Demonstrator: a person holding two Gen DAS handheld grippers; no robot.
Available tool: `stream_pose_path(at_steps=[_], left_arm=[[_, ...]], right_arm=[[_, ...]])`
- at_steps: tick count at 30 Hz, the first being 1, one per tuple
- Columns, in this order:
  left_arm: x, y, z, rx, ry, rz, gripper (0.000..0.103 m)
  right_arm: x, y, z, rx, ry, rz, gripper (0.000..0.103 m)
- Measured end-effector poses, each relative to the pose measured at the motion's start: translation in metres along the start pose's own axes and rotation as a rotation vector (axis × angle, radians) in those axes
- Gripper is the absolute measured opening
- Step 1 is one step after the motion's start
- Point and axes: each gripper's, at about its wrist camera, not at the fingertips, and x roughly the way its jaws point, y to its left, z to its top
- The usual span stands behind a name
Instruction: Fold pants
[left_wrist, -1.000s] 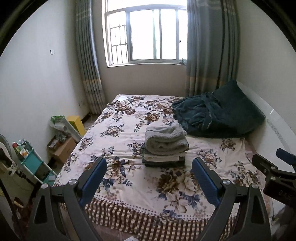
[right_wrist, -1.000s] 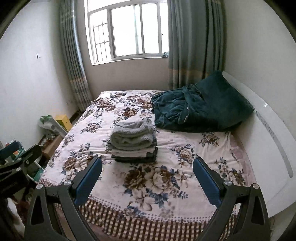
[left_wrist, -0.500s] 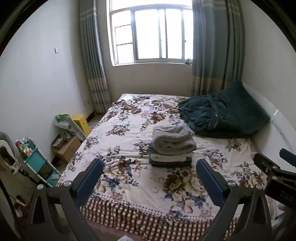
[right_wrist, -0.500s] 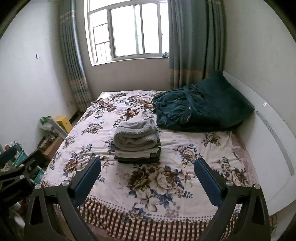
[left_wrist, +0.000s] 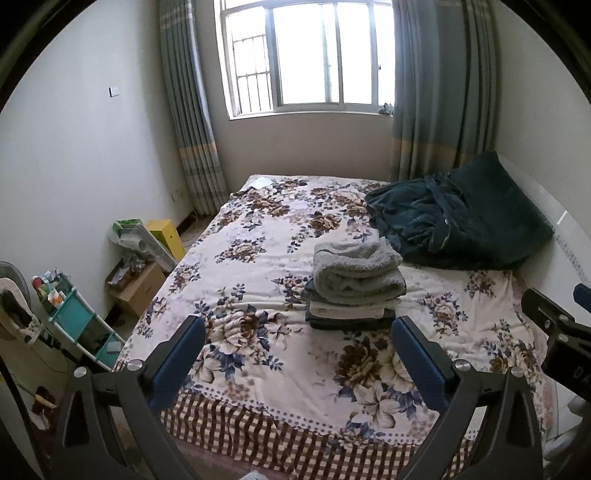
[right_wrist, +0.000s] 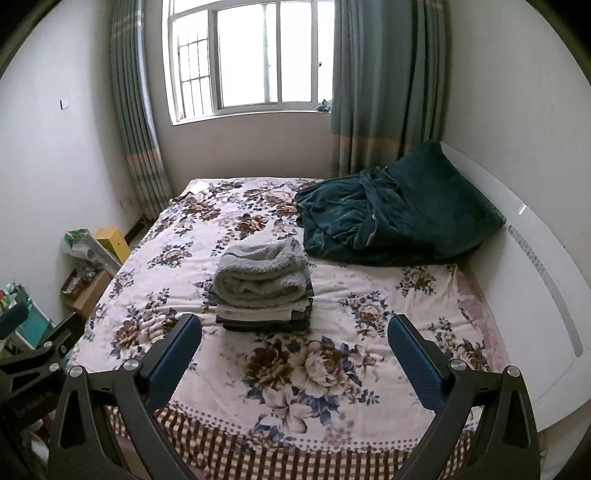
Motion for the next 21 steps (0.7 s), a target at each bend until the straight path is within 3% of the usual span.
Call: stream_pose_path(at_steps=[21], left_arm=[[0.002, -0.002, 0.011, 0.008, -0.016, 0.018, 0.103]], right_arm=[[0.011, 0.006, -0.005, 0.001, 0.023, 0.007, 0.103]])
